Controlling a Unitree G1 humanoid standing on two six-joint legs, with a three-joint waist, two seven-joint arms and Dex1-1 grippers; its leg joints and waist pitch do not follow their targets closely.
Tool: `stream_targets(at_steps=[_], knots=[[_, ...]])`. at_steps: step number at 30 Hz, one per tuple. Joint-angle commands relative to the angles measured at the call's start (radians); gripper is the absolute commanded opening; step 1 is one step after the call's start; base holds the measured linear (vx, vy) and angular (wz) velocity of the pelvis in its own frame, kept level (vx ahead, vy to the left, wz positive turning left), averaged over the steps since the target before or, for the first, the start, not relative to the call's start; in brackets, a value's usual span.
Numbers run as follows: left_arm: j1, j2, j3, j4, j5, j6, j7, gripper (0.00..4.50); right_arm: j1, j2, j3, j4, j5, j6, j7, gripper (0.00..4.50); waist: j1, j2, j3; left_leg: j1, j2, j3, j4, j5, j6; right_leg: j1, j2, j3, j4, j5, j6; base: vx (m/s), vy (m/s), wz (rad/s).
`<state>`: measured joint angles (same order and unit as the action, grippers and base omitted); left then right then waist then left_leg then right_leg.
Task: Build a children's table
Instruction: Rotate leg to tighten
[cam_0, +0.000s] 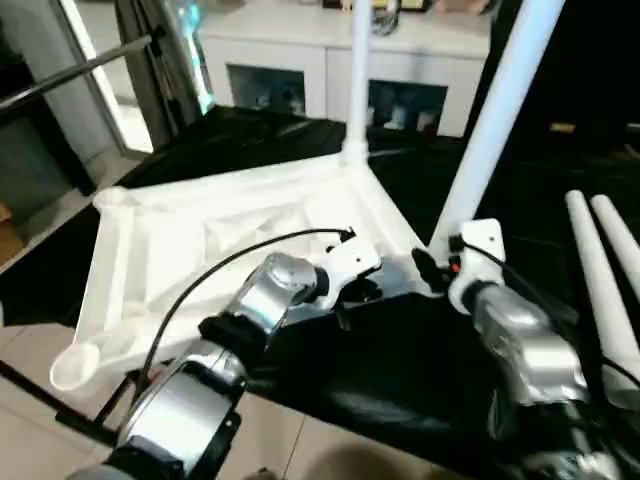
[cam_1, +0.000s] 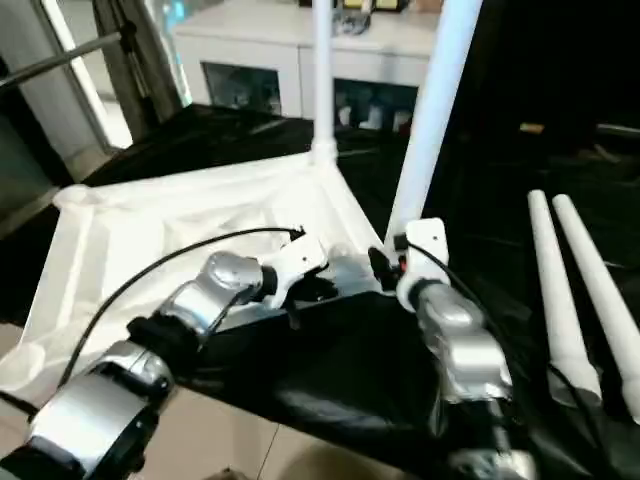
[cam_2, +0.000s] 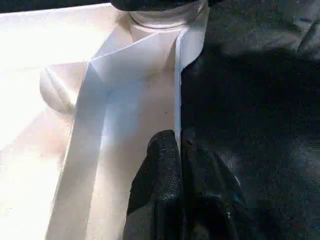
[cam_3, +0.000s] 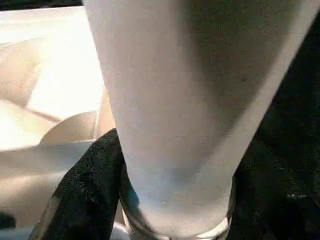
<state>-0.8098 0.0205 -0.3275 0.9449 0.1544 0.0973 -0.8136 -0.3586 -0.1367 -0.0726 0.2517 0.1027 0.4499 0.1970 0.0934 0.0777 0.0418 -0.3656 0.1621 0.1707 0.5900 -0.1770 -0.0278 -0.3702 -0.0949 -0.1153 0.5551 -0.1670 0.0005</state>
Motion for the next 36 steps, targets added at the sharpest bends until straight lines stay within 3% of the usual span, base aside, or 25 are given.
stream_targets(at_steps=[1,2,3,4,5,6,8,10,11,13,18,21,22,27,32,36], knots=[[-0.060,-0.067,0.009,-0.010,-0.004,-0.014,0.067,0.00,-0.006,0.089,0.062,0.051,0.052,0.032,0.042,3.25,-0.023,-0.003,-0.036,0.052,0.060,-0.049,-0.083,-0.603,-0.029,0.006,-0.069,0.010,-0.125,-0.649,-0.022,0.000,0.000,0.00],[-0.060,-0.069,0.009,-0.010,-0.005,-0.014,0.066,0.00,-0.007,0.090,0.062,0.052,0.053,0.032,0.043,3.39,-0.025,0.002,-0.038,0.050,0.066,-0.053,-0.089,-0.625,-0.033,0.013,-0.069,0.008,-0.120,-0.615,-0.025,0.000,0.000,0.00],[-0.062,-0.073,0.009,-0.011,-0.006,-0.015,0.062,0.00,-0.011,0.091,0.062,0.053,0.056,0.033,0.047,3.41,-0.030,-0.002,-0.037,0.031,0.073,-0.061,-0.109,-0.653,-0.045,0.028,-0.075,0.018,-0.103,-0.551,-0.037,0.000,0.000,0.00],[-0.062,-0.076,0.006,-0.012,-0.008,-0.021,0.047,0.00,-0.017,0.090,0.057,0.054,0.060,0.036,0.055,3.47,-0.031,-0.004,-0.039,0.034,0.070,-0.059,-0.106,-0.648,-0.048,0.025,-0.079,0.022,-0.103,-0.555,-0.042,0.000,0.000,0.00],[-0.063,-0.077,0.006,-0.011,-0.007,-0.024,0.045,0.00,-0.019,0.090,0.055,0.055,0.059,0.036,0.056,3.60,-0.029,-0.008,-0.039,0.042,0.062,-0.053,-0.097,-0.624,-0.048,0.013,-0.089,0.028,-0.110,-0.581,-0.056,0.000,0.000,0.00],[-0.067,-0.079,0.005,-0.004,-0.006,-0.029,0.044,0.00,-0.025,0.094,0.050,0.062,0.056,0.034,0.051,3.74,-0.029,-0.011,-0.039,0.041,0.058,-0.051,-0.094,-0.605,-0.044,0.011,-0.090,0.029,-0.113,-0.593,-0.059,0.000,0.000,0.00],[-0.063,-0.074,0.003,-0.003,-0.008,-0.040,0.028,0.00,-0.035,0.080,0.050,0.073,0.036,0.025,0.038,3.89,-0.028,-0.012,-0.041,0.031,0.058,-0.050,-0.094,-0.551,-0.028,0.019,-0.093,0.031,-0.109,-0.590,-0.062,0.000,0.000,0.00],[-0.055,-0.062,0.000,-0.005,-0.010,-0.059,0.000,0.00,-0.037,0.055,0.062,0.070,0.019,0.012,0.060,3.89,-0.023,-0.010,-0.049,0.019,0.063,-0.049,-0.099,-0.489,-0.017,0.023,-0.094,0.040,-0.099,-0.512,-0.083,0.000,0.000,0.00],[-0.052,-0.058,-0.002,-0.007,-0.009,-0.066,-0.008,0.00,-0.035,0.046,0.065,0.064,0.018,0.012,0.073,3.89,-0.023,-0.010,-0.049,0.019,0.063,-0.049,-0.099,-0.489,-0.017,0.023,-0.094,0.040,-0.099,-0.512,-0.083,0.000,0.000,0.00],[-0.026,-0.027,-0.009,-0.033,-0.015,-0.080,-0.064,0.00,-0.016,-0.011,0.078,0.011,0.031,0.026,0.154,3.89,-0.014,-0.014,-0.054,0.011,0.067,-0.040,-0.098,-0.419,0.004,0.028,-0.092,0.049,-0.082,-0.379,-0.130,0.000,0.000,0.00],[0.009,0.015,-0.019,-0.074,-0.023,-0.108,-0.135,0.00,0.015,-0.092,0.098,-0.053,0.041,0.041,0.255,3.89,0.005,-0.023,-0.057,0.004,0.069,-0.027,-0.087,-0.311,0.047,0.032,-0.097,0.058,-0.067,-0.300,-0.174,0.000,0.000,0.00],[0.047,0.067,-0.030,-0.126,-0.033,-0.136,-0.223,0.00,0.063,-0.203,0.119,-0.129,0.057,0.046,0.390,3.89,0.015,-0.034,-0.064,-0.004,0.066,-0.020,-0.076,-0.227,0.078,0.034,-0.095,0.060,-0.053,-0.249,-0.190,0.000,0.000,0.00],[0.050,0.072,-0.032,-0.131,-0.034,-0.140,-0.231,0.00,0.068,-0.215,0.121,-0.136,0.060,0.047,0.405,3.89,0.025,-0.033,-0.067,-0.009,0.067,-0.021,-0.070,-0.182,0.098,0.037,-0.095,0.061,-0.043,-0.202,-0.193,0.000,0.000,0.00],[0.065,0.112,-0.040,-0.160,-0.032,-0.162,-0.284,0.00,0.112,-0.306,0.122,-0.201,0.089,0.050,0.524,3.89,0.036,-0.028,-0.075,-0.014,0.074,-0.021,-0.059,-0.098,0.138,0.032,-0.086,0.054,-0.021,-0.090,-0.222,0.000,0.000,0.00],[0.088,0.155,-0.045,-0.217,-0.052,-0.171,-0.365,0.00,0.153,-0.379,0.123,-0.269,0.121,0.026,0.627,3.89,0.046,-0.026,-0.072,-0.013,0.078,-0.018,-0.058,-0.135,0.139,0.026,-0.088,0.055,-0.022,-0.122,-0.228,0.000,0.000,0.00],[0.097,0.166,-0.042,-0.237,-0.064,-0.169,-0.396,0.00,0.162,-0.390,0.119,-0.279,0.131,0.016,0.652,3.89,0.051,-0.028,-0.068,-0.010,0.077,-0.017,-0.062,-0.173,0.109,0.024,-0.089,0.056,-0.031,-0.193,-0.214,0.000,0.000,0.00]])
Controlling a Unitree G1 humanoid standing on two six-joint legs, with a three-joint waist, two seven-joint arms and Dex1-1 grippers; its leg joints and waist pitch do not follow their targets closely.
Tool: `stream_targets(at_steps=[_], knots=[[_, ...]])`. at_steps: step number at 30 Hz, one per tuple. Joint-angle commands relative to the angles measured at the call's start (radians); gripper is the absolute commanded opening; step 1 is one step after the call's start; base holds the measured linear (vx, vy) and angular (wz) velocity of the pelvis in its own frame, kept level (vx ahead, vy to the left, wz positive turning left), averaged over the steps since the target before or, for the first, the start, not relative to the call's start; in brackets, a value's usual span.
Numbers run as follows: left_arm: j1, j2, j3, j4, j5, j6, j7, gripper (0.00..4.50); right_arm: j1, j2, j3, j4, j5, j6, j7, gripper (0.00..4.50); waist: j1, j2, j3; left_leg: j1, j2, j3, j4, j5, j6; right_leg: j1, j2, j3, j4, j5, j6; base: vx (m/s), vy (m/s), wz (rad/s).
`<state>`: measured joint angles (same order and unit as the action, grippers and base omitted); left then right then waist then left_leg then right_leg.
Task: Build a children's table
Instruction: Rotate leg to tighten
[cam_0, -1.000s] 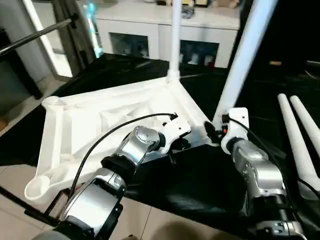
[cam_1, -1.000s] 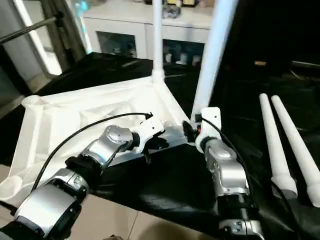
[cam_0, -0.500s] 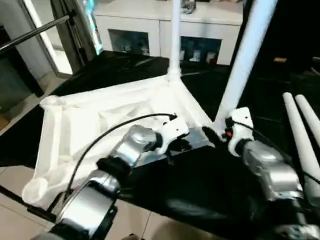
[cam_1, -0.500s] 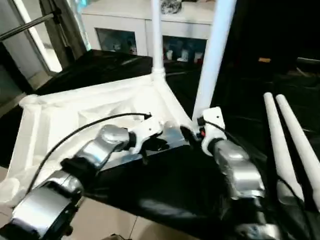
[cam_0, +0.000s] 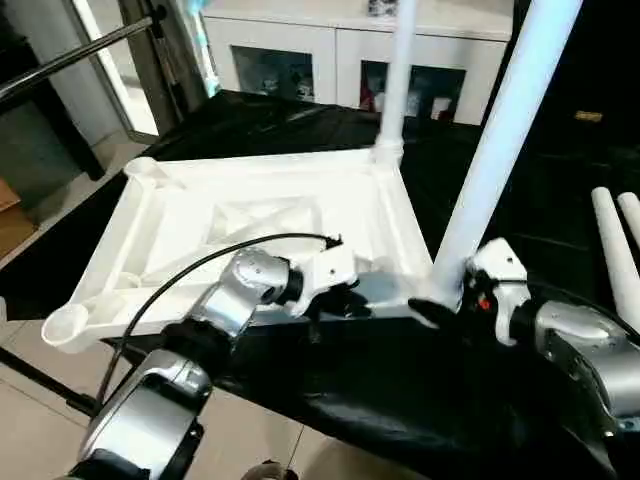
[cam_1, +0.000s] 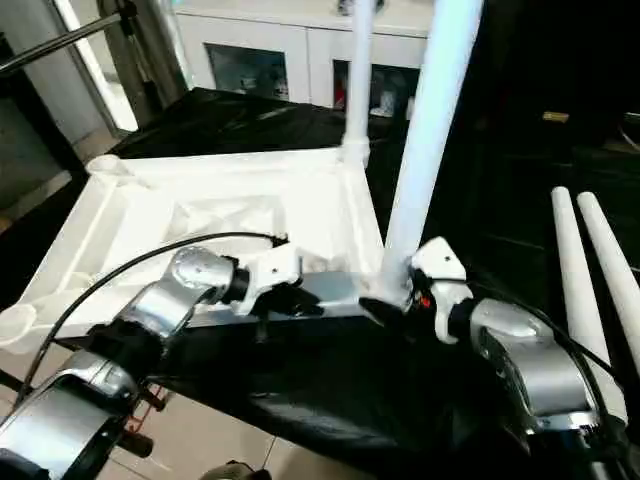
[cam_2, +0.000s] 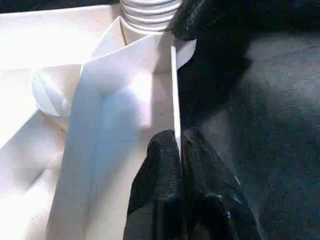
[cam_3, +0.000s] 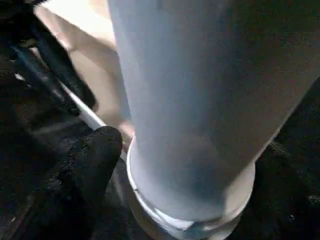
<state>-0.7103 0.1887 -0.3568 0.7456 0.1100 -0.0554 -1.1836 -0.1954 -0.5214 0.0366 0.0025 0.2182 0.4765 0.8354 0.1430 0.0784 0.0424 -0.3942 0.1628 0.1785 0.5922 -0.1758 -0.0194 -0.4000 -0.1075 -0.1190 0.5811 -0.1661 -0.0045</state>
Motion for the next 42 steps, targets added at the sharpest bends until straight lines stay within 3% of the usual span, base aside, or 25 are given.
stream_targets(at_steps=[1,4,5,10,11,16,23,26,29,31,34,35,36,39,41,42], knots=[[-0.002,-0.002,-0.013,-0.038,-0.020,-0.015,-0.026,0.00,-0.001,-0.006,0.010,-0.030,0.016,-0.009,0.016,3.89,0.001,-0.029,-0.069,0.018,0.076,-0.025,-0.064,-0.175,0.101,0.054,-0.076,0.059,-0.057,-0.194,-0.209,0.000,0.000,0.00],[-0.001,0.002,-0.014,-0.039,-0.021,-0.014,-0.030,0.00,0.002,-0.007,0.016,-0.028,0.013,-0.009,0.016,3.89,0.001,-0.030,-0.069,0.018,0.076,-0.026,-0.064,-0.176,0.087,0.053,-0.075,0.060,-0.059,-0.213,-0.198,0.000,0.000,0.00],[0.000,0.003,-0.014,-0.040,-0.021,-0.011,-0.033,0.00,0.002,-0.007,0.019,-0.028,0.013,-0.010,0.015,3.63,0.001,-0.029,-0.069,0.018,0.076,-0.026,-0.064,-0.175,0.087,0.053,-0.076,0.060,-0.059,-0.212,-0.198,0.000,0.000,0.00],[0.007,0.010,-0.015,-0.058,-0.024,0.007,-0.056,0.00,0.008,-0.007,0.019,-0.038,0.021,-0.007,0.027,3.36,0.002,-0.030,-0.072,0.016,0.075,-0.025,-0.059,-0.140,0.105,0.054,-0.075,0.059,-0.052,-0.160,-0.210,0.000,0.000,0.00],[0.009,0.011,-0.015,-0.060,-0.025,0.009,-0.060,0.00,0.008,-0.007,0.019,-0.038,0.023,-0.009,0.027,3.13,0.002,-0.030,-0.072,0.017,0.074,-0.025,-0.060,-0.145,0.105,0.054,-0.075,0.059,-0.052,-0.168,-0.210,0.000,0.000,0.00],[0.011,0.016,-0.017,-0.067,-0.028,0.018,-0.077,0.00,0.010,-0.006,0.018,-0.038,0.028,-0.007,0.029,2.81,0.002,-0.030,-0.070,0.018,0.075,-0.025,-0.062,-0.170,0.091,0.053,-0.075,0.059,-0.057,-0.209,-0.201,0.000,0.000,0.00],[0.007,0.013,-0.009,-0.067,-0.028,0.034,-0.065,0.00,0.019,0.012,0.029,-0.032,0.026,-0.004,0.016,2.73,0.002,-0.032,-0.071,0.016,0.073,-0.025,-0.059,-0.155,0.093,0.054,-0.075,0.059,-0.055,-0.196,-0.201,0.000,0.000,0.00],[-0.013,-0.009,0.008,-0.036,-0.018,0.066,0.000,0.00,0.017,0.073,0.019,-0.016,0.016,0.018,-0.072,2.73,-0.001,-0.030,-0.070,0.018,0.073,-0.026,-0.061,-0.159,0.086,0.050,-0.073,0.059,-0.055,-0.202,-0.201,0.000,0.000,0.00],[-0.047,-0.048,0.031,0.003,-0.012,0.113,0.091,0.00,-0.007,0.165,-0.004,0.032,-0.011,0.048,-0.220,2.73,-0.005,-0.033,-0.067,0.018,0.068,-0.026,-0.065,-0.190,0.059,0.053,-0.075,0.058,-0.064,-0.270,-0.181,0.000,0.000,0.00],[-0.066,-0.073,0.043,0.023,-0.010,0.135,0.143,0.00,-0.024,0.215,-0.022,0.059,-0.019,0.065,-0.297,2.72,-0.010,-0.027,-0.066,0.023,0.068,-0.028,-0.068,-0.213,0.037,0.047,-0.073,0.058,-0.069,-0.303,-0.175,0.000,0.000,0.00],[-0.115,-0.155,0.060,0.073,0.003,0.192,0.286,0.00,-0.091,0.347,-0.069,0.156,-0.041,0.093,-0.503,2.72,-0.011,-0.026,-0.066,0.026,0.066,-0.030,-0.072,-0.241,0.014,0.050,-0.075,0.058,-0.074,-0.322,-0.163,0.000,0.000,0.00],[-0.120,-0.163,0.062,0.078,0.004,0.198,0.300,0.00,-0.098,0.358,-0.073,0.165,-0.044,0.094,-0.521,2.72,-0.017,-0.025,-0.063,0.025,0.065,-0.027,-0.073,-0.251,0.010,0.044,-0.073,0.060,-0.075,-0.329,-0.166,0.000,0.000,0.00],[-0.131,-0.189,0.064,0.092,0.009,0.211,0.341,0.00,-0.119,0.387,-0.079,0.196,-0.056,0.088,-0.570,2.72,-0.018,-0.024,-0.064,0.030,0.062,-0.031,-0.074,-0.271,-0.003,0.048,-0.074,0.055,-0.080,-0.364,-0.154,0.000,0.000,0.00],[-0.144,-0.243,0.056,0.112,0.016,0.219,0.394,0.00,-0.158,0.437,-0.080,0.247,-0.065,0.064,-0.622,2.72,-0.022,-0.025,-0.062,0.033,0.061,-0.030,-0.074,-0.297,-0.007,0.044,-0.075,0.055,-0.090,-0.392,-0.138,0.000,0.000,0.00],[-0.144,-0.260,0.050,0.115,0.019,0.209,0.394,0.00,-0.166,0.455,-0.081,0.251,-0.064,0.060,-0.621,3.28,-0.021,-0.022,-0.062,0.030,0.063,-0.032,-0.077,-0.292,0.003,0.046,-0.073,0.057,-0.088,-0.374,-0.130,0.000,0.000,0.00],[-0.142,-0.267,0.045,0.113,0.018,0.202,0.389,0.00,-0.168,0.462,-0.083,0.248,-0.056,0.066,-0.612,3.28,-0.022,-0.023,-0.063,0.027,0.064,-0.033,-0.078,-0.287,0.008,0.050,-0.072,0.057,-0.086,-0.352,-0.129,0.000,0.000,0.00]])
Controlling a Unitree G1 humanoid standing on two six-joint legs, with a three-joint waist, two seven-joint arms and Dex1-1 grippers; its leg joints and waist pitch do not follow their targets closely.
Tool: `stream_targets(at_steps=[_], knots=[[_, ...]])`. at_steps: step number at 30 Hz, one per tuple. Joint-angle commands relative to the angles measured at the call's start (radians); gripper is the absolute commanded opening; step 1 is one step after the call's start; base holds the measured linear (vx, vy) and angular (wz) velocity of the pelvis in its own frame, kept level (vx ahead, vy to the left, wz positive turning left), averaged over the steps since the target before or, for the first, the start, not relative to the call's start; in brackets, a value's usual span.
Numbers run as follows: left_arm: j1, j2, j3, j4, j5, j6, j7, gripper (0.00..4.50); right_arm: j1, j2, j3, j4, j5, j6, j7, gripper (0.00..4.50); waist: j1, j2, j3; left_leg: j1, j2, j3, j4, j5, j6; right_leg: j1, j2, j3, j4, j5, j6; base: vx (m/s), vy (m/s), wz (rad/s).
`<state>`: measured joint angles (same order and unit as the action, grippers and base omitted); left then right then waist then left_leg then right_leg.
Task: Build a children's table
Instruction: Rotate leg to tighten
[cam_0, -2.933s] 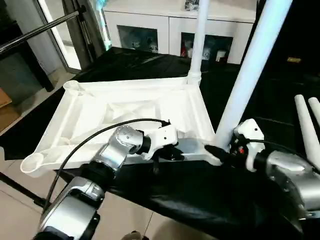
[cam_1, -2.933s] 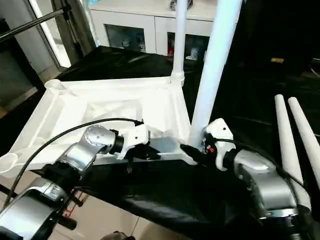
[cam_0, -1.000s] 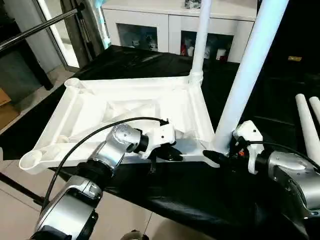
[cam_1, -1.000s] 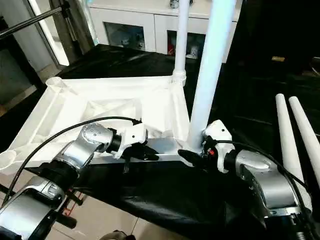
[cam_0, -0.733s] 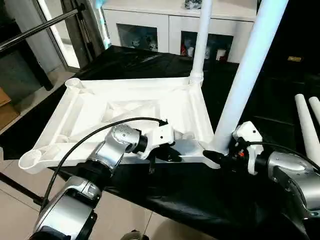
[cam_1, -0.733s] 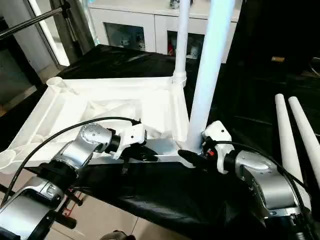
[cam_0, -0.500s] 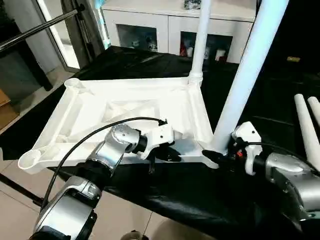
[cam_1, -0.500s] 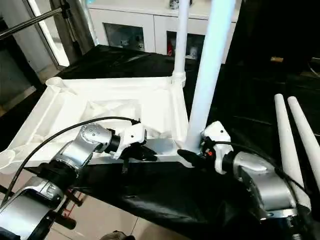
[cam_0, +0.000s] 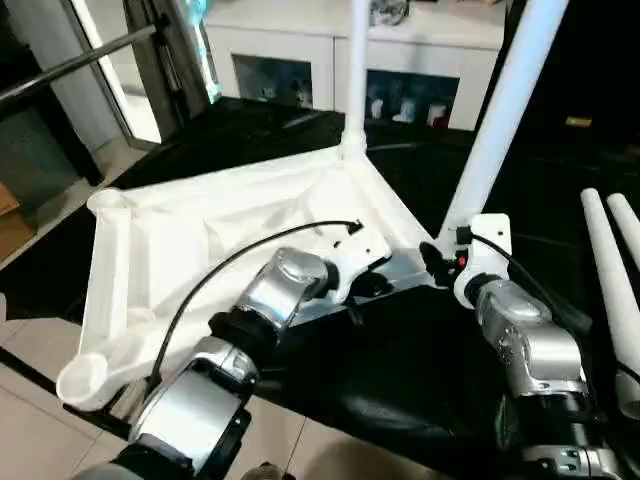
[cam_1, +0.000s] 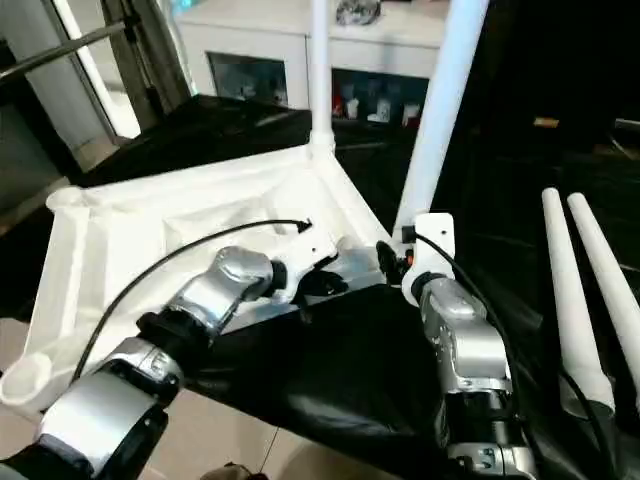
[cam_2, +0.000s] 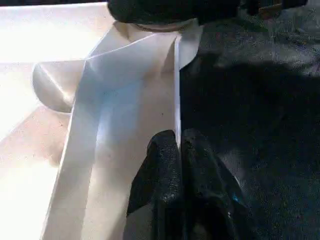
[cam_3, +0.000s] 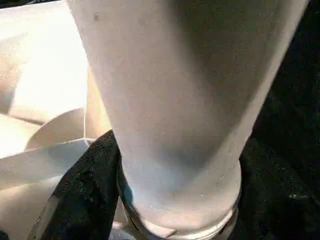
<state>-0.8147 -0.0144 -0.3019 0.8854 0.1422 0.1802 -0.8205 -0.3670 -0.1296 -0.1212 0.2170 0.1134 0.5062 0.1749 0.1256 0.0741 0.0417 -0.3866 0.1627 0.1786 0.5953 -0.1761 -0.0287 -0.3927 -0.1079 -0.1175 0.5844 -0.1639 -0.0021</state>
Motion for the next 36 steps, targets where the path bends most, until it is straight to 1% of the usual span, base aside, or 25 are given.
stream_targets(at_steps=[1,2,3,5,6,7,8,9,10,11,12,13,14,15,16,18,19,20,23,24,26,28,30,32,36], knots=[[-0.037,-0.068,-0.014,-0.027,-0.014,-0.047,0.020,0.00,0.001,0.074,0.076,0.033,0.046,0.038,0.051,3.51,-0.004,-0.019,-0.062,0.019,0.065,-0.033,-0.082,-0.287,0.019,0.042,-0.072,0.056,-0.088,-0.347,-0.133,0.000,0.000,0.00],[-0.034,-0.068,-0.018,-0.031,-0.015,-0.058,0.008,0.00,0.000,0.070,0.084,0.030,0.035,0.035,0.054,3.51,-0.005,-0.020,-0.062,0.018,0.065,-0.033,-0.083,-0.286,0.020,0.044,-0.073,0.056,-0.087,-0.339,-0.135,0.000,0.000,0.00],[-0.026,-0.059,-0.025,-0.040,-0.016,-0.080,-0.017,0.00,0.002,0.054,0.099,0.021,0.015,0.026,0.064,3.70,-0.005,-0.018,-0.063,0.019,0.066,-0.033,-0.083,-0.284,0.020,0.043,-0.074,0.056,-0.086,-0.331,-0.140,0.000,0.000,0.00],[-0.023,-0.054,-0.029,-0.041,-0.015,-0.093,-0.027,0.00,0.002,0.047,0.105,0.019,0.010,0.020,0.067,3.70,-0.005,-0.018,-0.063,0.019,0.066,-0.033,-0.083,-0.285,0.020,0.043,-0.073,0.056,-0.085,-0.324,-0.142,0.000,0.000,0.00],[-0.018,-0.044,-0.032,-0.045,-0.015,-0.095,-0.043,0.00,0.004,0.030,0.114,0.013,0.006,0.010,0.085,3.70,-0.005,-0.020,-0.064,0.018,0.066,-0.033,-0.083,-0.279,0.021,0.045,-0.074,0.057,-0.083,-0.317,-0.145,0.000,0.000,0.00],[-0.010,-0.029,-0.037,-0.053,-0.015,-0.112,-0.065,0.00,0.012,0.003,0.127,-0.001,0.003,0.005,0.118,3.70,-0.004,-0.018,-0.064,0.018,0.066,-0.033,-0.082,-0.276,0.021,0.045,-0.074,0.057,-0.082,-0.313,-0.146,0.000,0.000,0.00],[-0.003,-0.016,-0.039,-0.059,-0.017,-0.119,-0.087,0.00,0.020,-0.022,0.138,-0.017,0.003,0.005,0.150,3.70,-0.005,-0.020,-0.064,0.015,0.065,-0.032,-0.081,-0.269,0.028,0.049,-0.073,0.057,-0.082,-0.295,-0.144,0.000,0.000,0.00],[0.002,-0.004,-0.040,-0.065,-0.018,-0.115,-0.102,0.00,0.028,-0.044,0.147,-0.034,0.004,0.005,0.178,3.70,-0.007,-0.020,-0.066,0.013,0.066,-0.032,-0.080,-0.253,0.038,0.049,-0.074,0.058,-0.077,-0.264,-0.155,0.000,0.000,0.00],[0.003,-0.003,-0.040,-0.066,-0.018,-0.115,-0.104,0.00,0.029,-0.046,0.148,-0.036,0.004,0.005,0.180,3.70,-0.007,-0.021,-0.067,0.012,0.066,-0.032,-0.079,-0.245,0.040,0.052,-0.074,0.057,-0.074,-0.254,-0.158,0.000,0.000,0.00],[0.013,0.019,-0.042,-0.075,-0.020,-0.134,-0.139,0.00,0.045,-0.089,0.158,-0.067,0.006,0.005,0.234,3.70,-0.006,-0.021,-0.067,0.013,0.065,-0.031,-0.078,-0.238,0.046,0.052,-0.074,0.057,-0.075,-0.245,-0.161,0.000,0.000,0.00],[0.024,0.045,-0.045,-0.087,-0.022,-0.145,-0.177,0.00,0.064,-0.141,0.167,-0.099,0.010,0.001,0.298,3.70,-0.004,-0.021,-0.068,0.010,0.067,-0.031,-0.075,-0.213,0.066,0.056,-0.075,0.059,-0.070,-0.210,-0.168,0.000,0.000,0.00],[0.027,0.055,-0.047,-0.091,-0.022,-0.149,-0.190,0.00,0.071,-0.160,0.170,-0.110,0.011,-0.002,0.320,3.70,-0.004,-0.021,-0.068,0.010,0.067,-0.031,-0.075,-0.213,0.066,0.056,-0.075,0.059,-0.070,-0.210,-0.168,0.000,0.000,0.00],[0.034,0.069,-0.049,-0.098,-0.025,-0.165,-0.212,0.00,0.081,-0.188,0.174,-0.124,0.012,-0.009,0.351,3.70,-0.003,-0.020,-0.071,0.010,0.067,-0.029,-0.070,-0.190,0.084,0.054,-0.075,0.058,-0.065,-0.181,-0.183,0.000,0.000,0.00],[0.035,0.073,-0.050,-0.100,-0.026,-0.168,-0.218,0.00,0.084,-0.195,0.174,-0.128,0.013,-0.011,0.360,3.70,-0.002,-0.020,-0.072,0.009,0.068,-0.029,-0.069,-0.180,0.088,0.054,-0.075,0.058,-0.064,-0.169,-0.188,0.000,0.000,0.00],[0.045,0.096,-0.053,-0.114,-0.033,-0.181,-0.259,0.00,0.101,-0.236,0.174,-0.153,0.026,-0.020,0.414,3.70,0.000,-0.019,-0.073,0.009,0.069,-0.029,-0.067,-0.167,0.098,0.054,-0.074,0.057,-0.060,-0.145,-0.200,0.000,0.000,0.00],[0.057,0.129,-0.060,-0.129,-0.037,-0.205,-0.312,0.00,0.125,-0.291,0.171,-0.188,0.057,-0.032,0.498,3.70,0.006,-0.019,-0.073,0.007,0.072,-0.028,-0.065,-0.165,0.113,0.056,-0.073,0.057,-0.058,-0.135,-0.205,0.000,0.000,0.00],[0.060,0.137,-0.061,-0.132,-0.037,-0.209,-0.324,0.00,0.131,-0.303,0.170,-0.196,0.064,-0.033,0.520,3.70,0.009,-0.017,-0.072,0.010,0.074,-0.027,-0.065,-0.171,0.116,0.052,-0.073,0.057,-0.057,-0.139,-0.210,0.000,0.000,0.00],[0.069,0.156,-0.060,-0.149,-0.048,-0.212,-0.361,0.00,0.148,-0.333,0.168,-0.214,0.079,-0.045,0.569,3.70,0.011,-0.017,-0.072,0.010,0.076,-0.027,-0.066,-0.182,0.114,0.051,-0.073,0.057,-0.059,-0.153,-0.212,0.000,0.000,0.00],[0.080,0.175,-0.060,-0.173,-0.061,-0.210,-0.399,0.00,0.162,-0.360,0.167,-0.230,0.094,-0.051,0.612,3.70,0.018,-0.017,-0.070,0.013,0.078,-0.026,-0.067,-0.198,0.103,0.048,-0.074,0.059,-0.060,-0.177,-0.215,0.000,0.000,0.00],[0.085,0.184,-0.061,-0.182,-0.066,-0.204,-0.416,0.00,0.168,-0.367,0.166,-0.235,0.100,-0.053,0.626,3.70,0.019,-0.021,-0.069,0.012,0.077,-0.026,-0.068,-0.199,0.100,0.048,-0.074,0.059,-0.060,-0.187,-0.216,0.000,0.000,0.00],[0.088,0.191,-0.062,-0.189,-0.070,-0.201,-0.429,0.00,0.172,-0.371,0.166,-0.238,0.103,-0.056,0.637,3.70,0.019,-0.019,-0.069,0.012,0.078,-0.027,-0.069,-0.207,0.091,0.047,-0.075,0.059,-0.062,-0.209,-0.211,0.000,0.000,0.00],[0.093,0.198,-0.062,-0.195,-0.073,-0.203,-0.441,0.00,0.181,-0.378,0.171,-0.242,0.107,-0.062,0.654,3.70,0.019,-0.020,-0.067,0.014,0.077,-0.026,-0.071,-0.218,0.080,0.045,-0.075,0.059,-0.065,-0.235,-0.204,0.000,0.000,0.00],[0.096,0.204,-0.060,-0.199,-0.077,-0.208,-0.453,0.00,0.191,-0.388,0.181,-0.247,0.114,-0.067,0.674,3.43,0.020,-0.021,-0.068,0.013,0.076,-0.027,-0.071,-0.217,0.078,0.046,-0.075,0.059,-0.065,-0.234,-0.202,0.000,0.000,0.00],[0.097,0.205,-0.060,-0.200,-0.079,-0.207,-0.456,0.00,0.191,-0.388,0.182,-0.245,0.115,-0.068,0.676,3.32,0.020,-0.022,-0.068,0.012,0.075,-0.027,-0.070,-0.211,0.079,0.046,-0.076,0.059,-0.065,-0.232,-0.200,0.000,0.000,0.00],[0.099,0.208,-0.061,-0.203,-0.075,-0.205,-0.455,0.00,0.192,-0.380,0.185,-0.247,0.115,-0.065,0.678,2.92,0.020,-0.020,-0.069,0.010,0.075,-0.027,-0.069,-0.198,0.082,0.047,-0.074,0.058,-0.063,-0.221,-0.201,0.000,0.000,0.00]])
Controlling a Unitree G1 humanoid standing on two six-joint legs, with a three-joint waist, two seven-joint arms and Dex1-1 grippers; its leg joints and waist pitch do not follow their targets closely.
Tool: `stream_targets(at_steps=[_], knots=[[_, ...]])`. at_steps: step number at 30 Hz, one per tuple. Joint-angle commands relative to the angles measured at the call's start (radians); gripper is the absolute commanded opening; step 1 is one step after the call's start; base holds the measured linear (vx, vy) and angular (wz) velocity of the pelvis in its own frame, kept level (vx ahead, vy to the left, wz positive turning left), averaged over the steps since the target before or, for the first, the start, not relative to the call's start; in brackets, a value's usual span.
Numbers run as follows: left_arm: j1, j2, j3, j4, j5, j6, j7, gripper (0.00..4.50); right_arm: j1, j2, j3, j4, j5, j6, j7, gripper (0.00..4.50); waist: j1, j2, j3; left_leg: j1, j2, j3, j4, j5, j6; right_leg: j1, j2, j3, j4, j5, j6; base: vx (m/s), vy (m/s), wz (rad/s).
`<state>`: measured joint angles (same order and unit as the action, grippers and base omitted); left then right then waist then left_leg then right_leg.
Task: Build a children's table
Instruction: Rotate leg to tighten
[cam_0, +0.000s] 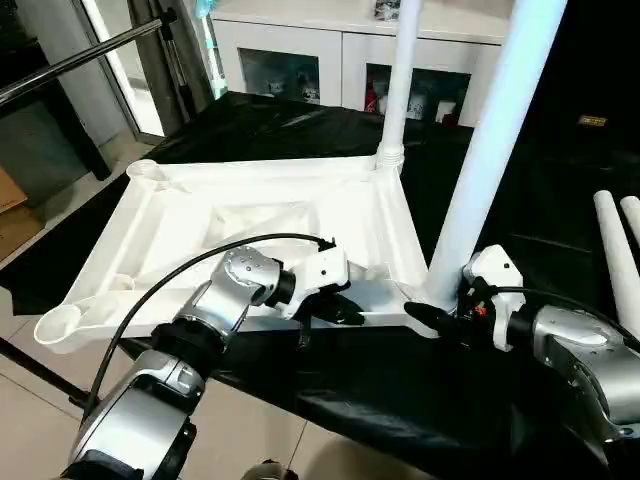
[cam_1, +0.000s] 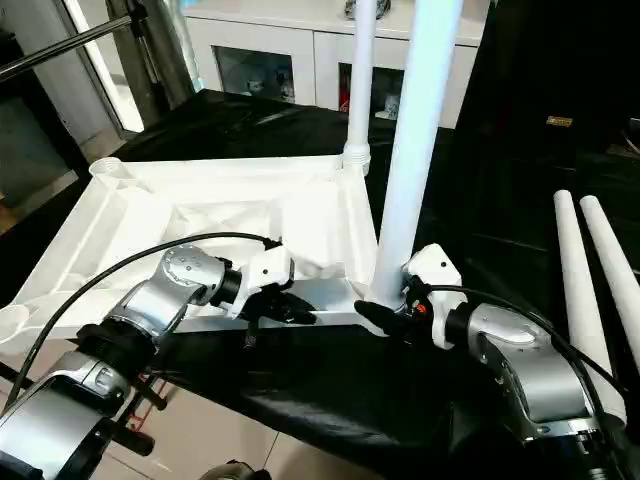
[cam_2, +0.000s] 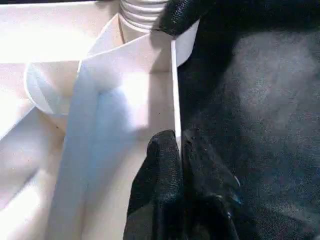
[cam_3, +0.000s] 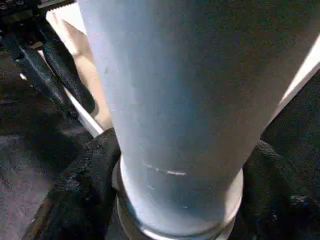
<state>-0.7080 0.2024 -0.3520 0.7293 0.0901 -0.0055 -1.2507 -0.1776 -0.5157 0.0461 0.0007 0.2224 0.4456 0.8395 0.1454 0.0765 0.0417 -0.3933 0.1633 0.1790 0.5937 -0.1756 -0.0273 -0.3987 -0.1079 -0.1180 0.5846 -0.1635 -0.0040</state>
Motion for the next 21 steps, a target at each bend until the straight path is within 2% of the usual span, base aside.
stream_targets(at_steps=[1,8,9,11,12,13,14,15,16,17,19,21], knots=[[-0.008,-0.008,-0.011,-0.045,-0.021,-0.020,-0.023,0.00,0.003,0.009,0.018,-0.031,0.006,-0.004,0.011,2.88,0.000,-0.023,-0.069,0.017,0.074,-0.028,-0.067,-0.197,0.082,0.053,-0.074,0.058,-0.064,-0.222,-0.199,0.000,0.000,0.00],[-0.017,-0.024,-0.007,-0.018,-0.008,-0.018,0.018,0.00,0.013,0.055,0.012,-0.018,0.004,0.000,-0.057,2.77,-0.001,-0.023,-0.068,0.018,0.073,-0.028,-0.069,-0.206,0.073,0.050,-0.074,0.058,-0.067,-0.242,-0.193,0.000,0.000,0.00],[-0.031,-0.043,-0.002,0.014,0.005,-0.006,0.069,0.00,0.002,0.104,-0.002,0.018,-0.019,0.008,-0.150,2.76,-0.004,-0.021,-0.068,0.017,0.072,-0.028,-0.069,-0.209,0.068,0.047,-0.073,0.058,-0.067,-0.246,-0.194,0.000,0.000,0.00],[-0.038,-0.054,0.002,0.031,0.010,0.005,0.095,0.00,-0.005,0.129,-0.011,0.037,-0.031,0.016,-0.197,2.76,-0.007,-0.024,-0.067,0.019,0.070,-0.029,-0.071,-0.221,0.052,0.049,-0.072,0.057,-0.070,-0.262,-0.187,0.000,0.000,0.00],[-0.064,-0.093,0.014,0.081,0.024,0.019,0.183,0.00,-0.025,0.198,-0.027,0.083,-0.055,0.034,-0.311,2.75,-0.010,-0.021,-0.065,0.024,0.067,-0.028,-0.073,-0.243,0.039,0.043,-0.072,0.056,-0.076,-0.298,-0.182,0.000,0.000,0.00],[-0.076,-0.111,0.019,0.101,0.029,0.026,0.221,0.00,-0.033,0.227,-0.033,0.100,-0.064,0.041,-0.357,2.75,-0.013,-0.021,-0.063,0.023,0.066,-0.029,-0.074,-0.257,0.032,0.044,-0.074,0.056,-0.078,-0.320,-0.178,0.000,0.000,0.00],[-0.088,-0.127,0.023,0.120,0.034,0.034,0.257,0.00,-0.044,0.254,-0.040,0.116,-0.070,0.047,-0.399,2.75,-0.011,-0.023,-0.064,0.025,0.067,-0.032,-0.076,-0.266,0.020,0.049,-0.076,0.055,-0.082,-0.350,-0.161,0.000,0.000,0.00],[-0.106,-0.151,0.028,0.145,0.041,0.042,0.307,0.00,-0.060,0.293,-0.051,0.142,-0.080,0.052,-0.460,2.75,-0.013,-0.021,-0.062,0.026,0.065,-0.030,-0.076,-0.274,0.019,0.045,-0.073,0.056,-0.084,-0.358,-0.158,0.000,0.000,0.00],[-0.116,-0.165,0.030,0.157,0.044,0.041,0.332,0.00,-0.070,0.312,-0.056,0.156,-0.087,0.054,-0.493,2.75,-0.015,-0.021,-0.059,0.030,0.064,-0.032,-0.078,-0.302,0.008,0.044,-0.075,0.055,-0.090,-0.397,-0.146,0.000,0.000,0.00],[-0.136,-0.193,0.034,0.182,0.049,0.047,0.386,0.00,-0.090,0.345,-0.061,0.183,-0.100,0.055,-0.553,2.75,-0.016,-0.022,-0.058,0.029,0.062,-0.032,-0.079,-0.309,0.005,0.045,-0.074,0.054,-0.092,-0.415,-0.138,0.000,0.000,0.00],[-0.161,-0.232,0.038,0.214,0.055,0.055,0.449,0.00,-0.116,0.384,-0.061,0.220,-0.119,0.046,-0.614,2.75,-0.017,-0.019,-0.057,0.039,0.062,-0.034,-0.079,-0.339,-0.008,0.039,-0.075,0.053,-0.101,-0.464,-0.115,0.000,0.000,0.00],[-0.169,-0.249,0.040,0.222,0.054,0.057,0.462,0.00,-0.127,0.396,-0.058,0.232,-0.127,0.036,-0.625,2.75,-0.019,-0.018,-0.055,0.036,0.062,-0.035,-0.082,-0.355,-0.005,0.041,-0.074,0.052,-0.105,-0.476,-0.103,0.000,0.000,0.00]])
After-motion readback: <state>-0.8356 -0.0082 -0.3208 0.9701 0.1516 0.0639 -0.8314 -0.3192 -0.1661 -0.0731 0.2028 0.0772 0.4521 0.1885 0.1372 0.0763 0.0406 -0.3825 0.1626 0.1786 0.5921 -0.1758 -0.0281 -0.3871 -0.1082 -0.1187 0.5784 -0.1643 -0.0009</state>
